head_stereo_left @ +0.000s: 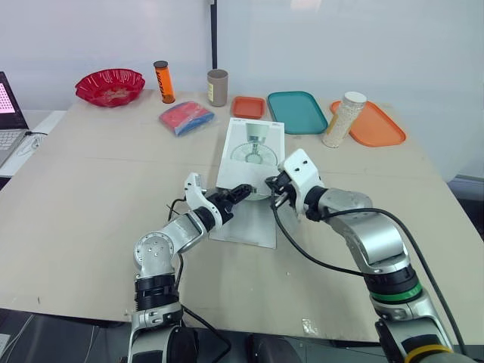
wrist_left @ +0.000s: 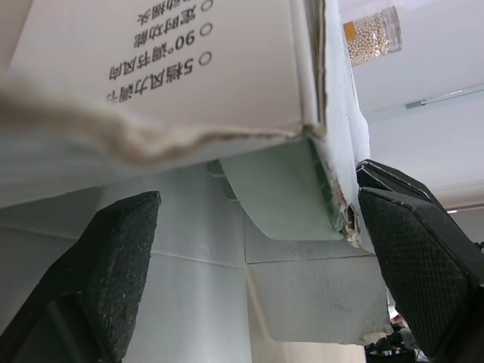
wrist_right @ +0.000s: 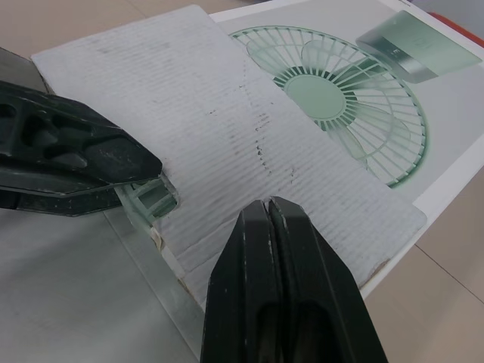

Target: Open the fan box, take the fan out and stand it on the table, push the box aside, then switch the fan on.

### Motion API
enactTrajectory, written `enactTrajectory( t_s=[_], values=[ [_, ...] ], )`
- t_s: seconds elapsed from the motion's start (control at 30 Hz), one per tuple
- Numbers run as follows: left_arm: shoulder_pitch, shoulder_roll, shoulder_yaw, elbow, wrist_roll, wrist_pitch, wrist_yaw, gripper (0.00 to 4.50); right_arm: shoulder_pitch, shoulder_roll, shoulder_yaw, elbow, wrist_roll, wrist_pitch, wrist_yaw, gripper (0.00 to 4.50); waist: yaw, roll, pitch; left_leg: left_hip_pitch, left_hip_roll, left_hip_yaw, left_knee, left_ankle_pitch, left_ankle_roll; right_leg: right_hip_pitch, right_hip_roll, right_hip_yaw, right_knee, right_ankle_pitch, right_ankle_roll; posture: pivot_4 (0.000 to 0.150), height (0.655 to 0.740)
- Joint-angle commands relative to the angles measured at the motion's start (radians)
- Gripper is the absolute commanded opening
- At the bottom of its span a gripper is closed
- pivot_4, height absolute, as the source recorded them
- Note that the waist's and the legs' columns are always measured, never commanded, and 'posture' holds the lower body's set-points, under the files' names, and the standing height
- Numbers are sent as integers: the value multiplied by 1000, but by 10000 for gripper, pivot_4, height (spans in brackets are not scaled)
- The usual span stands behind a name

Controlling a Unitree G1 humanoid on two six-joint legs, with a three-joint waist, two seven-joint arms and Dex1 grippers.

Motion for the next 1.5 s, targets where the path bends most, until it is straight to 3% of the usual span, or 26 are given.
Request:
enactTrajectory(
  t_s=[0.03,0.53,1.37,1.4,1.5],
  values=[
    [4,-49,-53,9,-26,11,-11,37444,22,5,30,24,-5,33,9,0,1,0,0,0,0,0,0,0,0,0,0,0,0,0,0,1500,7400],
    [4,-41,-80,17,-54,58,-26,37444,26,12,30,15,-12,38,11,0,13,0,0,0,-1,0,0,0,-1,1,-1,0,-1,-4,7,1500,7400],
    [-59,-45,-107,142,0,17,-20,37444,15,31,19,8,-21,54,6,0,20,5,-4,1,-3,-5,0,1,-1,7,-1,-2,-8,-3,10,1500,7400],
    [-60,-43,-111,143,0,19,-25,33218,14,32,19,9,-22,54,6,0,20,5,-4,1,-4,-7,0,1,-1,9,-1,-2,-10,-3,10,1500,7400],
    [-62,-37,-116,140,8,23,-21,27316,14,34,19,9,-22,53,7,0,21,5,-4,1,-6,-9,-1,1,-1,10,-2,-2,-11,-3,11,1500,7400]
  ],
)
